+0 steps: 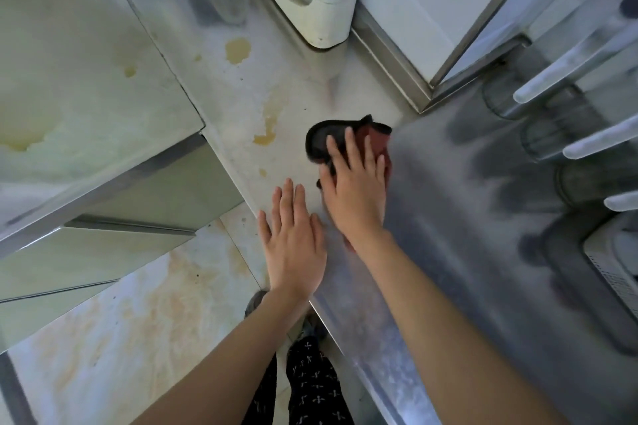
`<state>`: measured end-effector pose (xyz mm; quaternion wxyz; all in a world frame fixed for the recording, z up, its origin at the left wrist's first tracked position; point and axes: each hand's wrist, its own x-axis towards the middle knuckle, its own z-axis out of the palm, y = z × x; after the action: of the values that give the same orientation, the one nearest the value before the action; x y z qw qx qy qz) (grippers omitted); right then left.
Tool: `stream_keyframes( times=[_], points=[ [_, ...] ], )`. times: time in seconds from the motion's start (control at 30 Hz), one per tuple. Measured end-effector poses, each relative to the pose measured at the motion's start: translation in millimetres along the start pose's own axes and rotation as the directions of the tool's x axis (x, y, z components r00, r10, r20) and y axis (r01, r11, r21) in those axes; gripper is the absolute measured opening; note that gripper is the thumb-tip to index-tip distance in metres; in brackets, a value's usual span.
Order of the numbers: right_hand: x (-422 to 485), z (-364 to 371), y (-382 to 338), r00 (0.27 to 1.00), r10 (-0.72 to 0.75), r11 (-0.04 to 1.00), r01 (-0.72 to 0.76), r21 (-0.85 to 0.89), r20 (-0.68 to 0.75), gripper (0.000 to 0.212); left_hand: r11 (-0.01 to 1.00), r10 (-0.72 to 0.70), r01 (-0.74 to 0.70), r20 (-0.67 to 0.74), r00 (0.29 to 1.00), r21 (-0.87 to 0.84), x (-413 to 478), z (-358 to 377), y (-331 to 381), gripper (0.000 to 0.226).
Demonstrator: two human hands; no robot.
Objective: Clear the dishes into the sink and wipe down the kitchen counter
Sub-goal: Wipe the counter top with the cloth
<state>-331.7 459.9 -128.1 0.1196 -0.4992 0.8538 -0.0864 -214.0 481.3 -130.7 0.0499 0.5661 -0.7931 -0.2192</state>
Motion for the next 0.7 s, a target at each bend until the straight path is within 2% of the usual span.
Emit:
stream_keyframes(
  times=[0.07, 0.13, 0.17, 0.23, 0.27, 0.33, 0.4, 0.5, 0.57, 0.63, 0.67, 0.7],
  points=[
    [-6.5, -0.1, -4.8, 0.989, -0.124, 0.992, 0.124, 0.002, 0.083, 0.049, 0.996, 0.069, -0.069, -0.002, 0.998, -0.059, 0.3, -11.8, -14.0, 0.050],
    [-8.9, 0.6, 5.7, 0.990, -0.116, 0.993, 0.116, 0.001, 0.086, 0.050, 0.988, 0.143, -0.143, -0.003, 0.990, -0.055, 5.3, -26.3, -37.6, 0.052],
    [-10.7, 3.0, 10.2, 0.997, -0.058, 0.998, 0.059, -0.007, 0.048, 0.051, 0.986, 0.166, -0.165, 0.006, 0.986, -0.035, 11.5, -33.6, -51.8, 0.052],
    [-15.1, 6.4, 9.6, 0.985, 0.162, 0.987, -0.161, 0.018, -0.065, 0.054, 0.978, 0.205, -0.206, 0.022, 0.978, 0.027, 33.5, -50.9, -77.8, 0.051],
    [-16.0, 8.6, 2.5, 0.956, 0.279, 0.960, -0.276, 0.053, -0.092, 0.053, 0.971, 0.228, -0.229, 0.023, 0.973, 0.066, 48.4, -59.1, -87.9, 0.052],
    [-12.1, 14.0, -25.9, 0.890, 0.451, 0.887, -0.441, 0.137, -0.059, 0.051, 0.957, 0.259, -0.262, 0.039, 0.965, 0.122, 82.4, -73.3, -100.7, 0.053],
    [-3.4, 20.8, -66.1, 0.889, 0.456, 0.881, -0.444, 0.164, -0.041, 0.052, 0.955, 0.260, -0.263, 0.045, 0.965, 0.136, 116.9, -84.8, -107.5, 0.054],
    [12.4, 31.7, -112.9, 0.910, 0.409, 0.910, -0.402, 0.101, -0.064, 0.054, 0.933, 0.300, -0.310, 0.078, 0.951, 0.184, 160.3, -99.3, -121.5, 0.054],
    [22.4, 29.8, -117.9, 0.916, 0.399, 0.916, -0.396, 0.067, -0.041, 0.056, 0.880, 0.391, -0.420, 0.165, 0.906, 0.222, 183.2, -108.3, -138.0, 0.054],
    [24.2, 27.8, -105.2, 0.941, 0.333, 0.943, -0.334, -0.009, -0.059, 0.055, 0.773, 0.516, -0.579, 0.274, 0.811, 0.259, 202.6, -115.4, -153.8, 0.053],
    [25.9, 25.0, -96.1, 0.936, 0.342, 0.938, -0.346, -0.035, -0.083, 0.054, 0.723, 0.559, -0.638, 0.318, 0.766, 0.267, 210.5, -118.0, -158.8, 0.054],
    [29.2, 22.1, -89.4, 0.907, 0.414, 0.909, -0.417, -0.021, -0.080, 0.053, 0.685, 0.588, -0.675, 0.340, 0.734, 0.272, 216.4, -119.8, -162.1, 0.054]
  ],
)
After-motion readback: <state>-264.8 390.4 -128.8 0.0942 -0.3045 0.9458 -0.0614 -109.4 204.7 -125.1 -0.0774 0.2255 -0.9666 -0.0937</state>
